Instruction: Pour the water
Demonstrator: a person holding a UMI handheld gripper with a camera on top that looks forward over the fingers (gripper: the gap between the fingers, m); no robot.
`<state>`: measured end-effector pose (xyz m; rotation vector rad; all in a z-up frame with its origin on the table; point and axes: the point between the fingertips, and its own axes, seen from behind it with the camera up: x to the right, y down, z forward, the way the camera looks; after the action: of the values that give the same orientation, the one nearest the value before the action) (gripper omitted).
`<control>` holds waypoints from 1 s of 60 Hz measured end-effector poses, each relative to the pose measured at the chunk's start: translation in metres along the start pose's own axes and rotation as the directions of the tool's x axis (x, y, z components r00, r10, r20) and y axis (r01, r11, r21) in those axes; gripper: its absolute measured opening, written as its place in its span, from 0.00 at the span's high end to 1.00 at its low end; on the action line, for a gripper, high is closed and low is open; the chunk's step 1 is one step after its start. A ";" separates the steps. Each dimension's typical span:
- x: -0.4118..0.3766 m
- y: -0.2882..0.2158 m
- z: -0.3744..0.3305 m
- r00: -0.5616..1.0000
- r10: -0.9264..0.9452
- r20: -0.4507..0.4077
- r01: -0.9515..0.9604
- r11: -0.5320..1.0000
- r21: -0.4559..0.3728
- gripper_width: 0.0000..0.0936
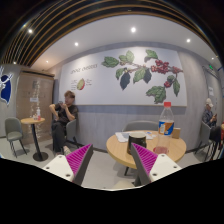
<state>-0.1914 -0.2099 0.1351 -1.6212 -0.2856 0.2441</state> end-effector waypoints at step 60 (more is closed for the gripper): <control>0.236 -0.010 0.101 0.954 0.022 -0.299 -0.028 1.000 -0.014 0.13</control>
<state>-0.0014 -0.0368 0.1415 -1.6541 -0.0349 0.0128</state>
